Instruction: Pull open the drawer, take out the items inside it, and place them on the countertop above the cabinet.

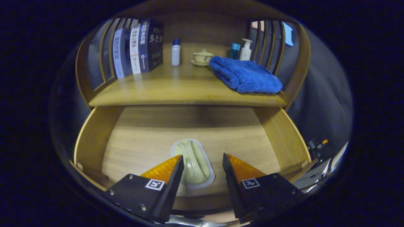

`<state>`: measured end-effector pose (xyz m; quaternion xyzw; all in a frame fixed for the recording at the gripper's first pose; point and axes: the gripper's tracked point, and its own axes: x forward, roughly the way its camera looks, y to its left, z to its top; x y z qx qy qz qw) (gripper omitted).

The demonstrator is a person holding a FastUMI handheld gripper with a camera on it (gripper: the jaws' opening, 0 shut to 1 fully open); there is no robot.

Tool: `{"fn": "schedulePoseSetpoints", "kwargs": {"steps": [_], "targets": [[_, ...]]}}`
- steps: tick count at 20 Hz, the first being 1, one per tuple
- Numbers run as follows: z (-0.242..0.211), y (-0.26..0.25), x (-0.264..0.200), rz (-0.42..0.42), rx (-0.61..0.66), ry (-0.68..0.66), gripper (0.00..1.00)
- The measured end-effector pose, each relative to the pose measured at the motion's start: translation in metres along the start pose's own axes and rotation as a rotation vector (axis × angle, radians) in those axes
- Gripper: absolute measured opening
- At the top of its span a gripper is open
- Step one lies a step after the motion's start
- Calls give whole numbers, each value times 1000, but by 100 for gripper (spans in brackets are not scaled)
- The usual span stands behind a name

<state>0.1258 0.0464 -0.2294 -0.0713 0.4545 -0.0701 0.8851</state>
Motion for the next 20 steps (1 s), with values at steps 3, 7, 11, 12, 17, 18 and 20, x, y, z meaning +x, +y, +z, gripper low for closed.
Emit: {"fn": "schedulePoseSetpoints", "kwargs": {"steps": [3,7,11,12,17,18,20], "targets": [[-9,2,9,-6,-38,41,74],[-19,16,22,55,-29,78,74],[-29,24,33,102,12,117,74],[-24,22,31,102,17,99,74],[-8,24,42,87,-12,-2,41],[-10,25,42,85,-52,21,27],[-9,24,35,75,-59,11,13]]}}
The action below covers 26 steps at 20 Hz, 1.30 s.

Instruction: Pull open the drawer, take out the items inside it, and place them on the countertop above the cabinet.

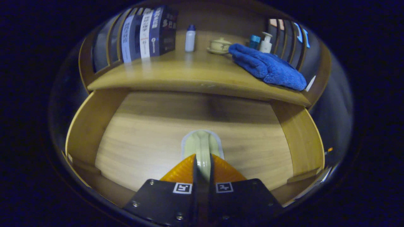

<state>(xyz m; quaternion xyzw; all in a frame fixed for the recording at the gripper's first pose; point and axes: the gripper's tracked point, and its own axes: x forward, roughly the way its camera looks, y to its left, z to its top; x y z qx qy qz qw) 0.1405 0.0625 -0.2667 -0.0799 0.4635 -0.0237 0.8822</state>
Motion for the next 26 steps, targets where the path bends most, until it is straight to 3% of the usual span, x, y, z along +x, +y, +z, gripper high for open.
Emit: {"fn": "schedulePoseSetpoints", "kwargs": {"steps": [5,9,18,26], "targets": [[4,-8,-7,-65,0,-31,13],[33,-15,-35,-64,59,-155,13],[152,-40,-135,-102,169,-531,12],[215,-32,-87,-28,243,-543,12]]}}
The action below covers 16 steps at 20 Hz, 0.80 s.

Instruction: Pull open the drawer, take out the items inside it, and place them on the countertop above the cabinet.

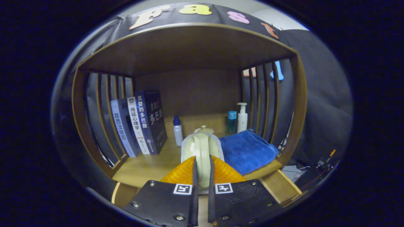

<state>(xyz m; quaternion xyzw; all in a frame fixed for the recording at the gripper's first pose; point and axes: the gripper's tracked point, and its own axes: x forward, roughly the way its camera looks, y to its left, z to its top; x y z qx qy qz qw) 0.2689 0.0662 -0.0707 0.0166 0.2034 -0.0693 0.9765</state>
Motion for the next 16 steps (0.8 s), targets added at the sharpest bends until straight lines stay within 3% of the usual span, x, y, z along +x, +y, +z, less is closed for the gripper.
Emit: {"fn": "schedulePoseSetpoints", "kwargs": {"steps": [10,16], "targets": [[-45,12,63,46,-86,93,12],[-38,22,83,89,-85,7,12]]}}
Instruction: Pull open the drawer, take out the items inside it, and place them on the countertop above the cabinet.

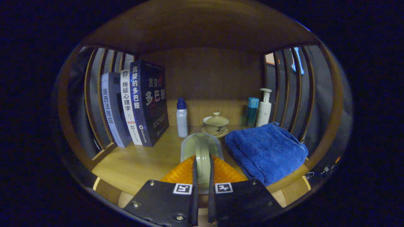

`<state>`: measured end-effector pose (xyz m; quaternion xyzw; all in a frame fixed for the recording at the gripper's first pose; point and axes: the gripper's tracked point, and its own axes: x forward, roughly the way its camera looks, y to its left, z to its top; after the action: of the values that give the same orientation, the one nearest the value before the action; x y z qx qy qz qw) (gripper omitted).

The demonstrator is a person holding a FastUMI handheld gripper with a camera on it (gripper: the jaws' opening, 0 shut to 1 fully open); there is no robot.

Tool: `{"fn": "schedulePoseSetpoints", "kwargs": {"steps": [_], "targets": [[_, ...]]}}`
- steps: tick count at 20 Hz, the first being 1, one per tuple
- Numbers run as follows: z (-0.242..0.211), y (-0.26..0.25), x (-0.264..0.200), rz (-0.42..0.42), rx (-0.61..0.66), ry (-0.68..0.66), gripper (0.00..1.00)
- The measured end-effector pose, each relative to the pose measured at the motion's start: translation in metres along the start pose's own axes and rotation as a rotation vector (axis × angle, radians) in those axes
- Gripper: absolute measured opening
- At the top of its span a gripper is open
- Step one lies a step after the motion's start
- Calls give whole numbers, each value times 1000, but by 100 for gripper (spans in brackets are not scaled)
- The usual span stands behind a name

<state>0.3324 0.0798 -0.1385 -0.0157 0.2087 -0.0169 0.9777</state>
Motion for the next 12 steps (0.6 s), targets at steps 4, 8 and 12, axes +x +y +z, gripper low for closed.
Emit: {"fn": "schedulePoseSetpoints", "kwargs": {"steps": [4,8,12], "targets": [[4,9,8,42,-5,-83,13],[7,11,6,59,-3,-163,12],[7,8,6,49,34,-176,12]]}}
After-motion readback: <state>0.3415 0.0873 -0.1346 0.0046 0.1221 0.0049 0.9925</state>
